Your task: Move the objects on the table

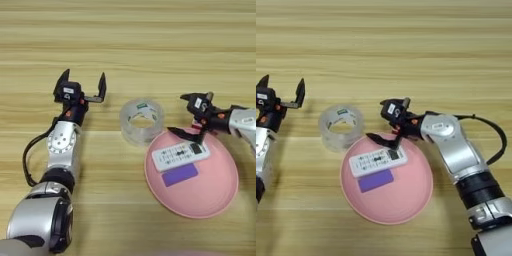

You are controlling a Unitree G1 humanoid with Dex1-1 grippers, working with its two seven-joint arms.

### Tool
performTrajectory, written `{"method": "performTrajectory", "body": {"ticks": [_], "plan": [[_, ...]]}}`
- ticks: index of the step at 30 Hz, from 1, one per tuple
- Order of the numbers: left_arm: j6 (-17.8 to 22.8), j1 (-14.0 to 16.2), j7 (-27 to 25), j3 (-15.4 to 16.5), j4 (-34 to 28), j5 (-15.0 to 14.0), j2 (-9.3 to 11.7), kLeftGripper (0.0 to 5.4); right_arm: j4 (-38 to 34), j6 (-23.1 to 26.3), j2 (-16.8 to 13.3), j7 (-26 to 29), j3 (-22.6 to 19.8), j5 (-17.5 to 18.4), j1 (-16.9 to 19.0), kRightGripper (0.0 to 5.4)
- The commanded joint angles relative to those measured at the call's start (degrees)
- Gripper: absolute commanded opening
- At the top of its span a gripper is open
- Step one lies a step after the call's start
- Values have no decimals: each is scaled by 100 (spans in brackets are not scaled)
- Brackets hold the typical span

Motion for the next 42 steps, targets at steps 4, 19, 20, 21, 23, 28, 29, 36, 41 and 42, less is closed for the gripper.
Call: {"method": "performTrajectory", "body": {"ticks": [4,19,20,21,23,28,29,36,41,42], "plan": [[42,-138,18,-18,19,-21,-17,540,-697,244,-298,424,-402,648,56,534],[68,-155,-22,-11,22,-41,-17,540,-102,88,-929,686,-1570,1486,205,534],[66,-150,-25,-10,19,-43,-17,540,44,22,-962,746,-1609,1498,201,534],[64,-144,-28,-11,11,-44,-17,540,270,-60,-1009,805,-1641,1478,178,534],[62,-134,-32,-12,-6,-45,-17,540,655,-202,-1071,925,-1677,1449,124,534],[59,-126,-33,-15,-16,-40,-16,540,1721,-641,-1165,1247,-1665,1367,-79,534],[60,-129,-33,-15,-11,-38,-14,540,1931,-758,-1175,1255,-1627,1284,-130,534],[61,-135,-34,-5,15,-40,-1,540,3227,-1657,-1209,1161,-1234,514,-383,534],[62,-142,-43,-2,29,-41,7,540,3740,-1964,-1171,1202,-1129,335,-511,534],[64,-143,-47,1,34,-42,9,540,3802,-2004,-1162,1230,-1121,327,-526,534]]}}
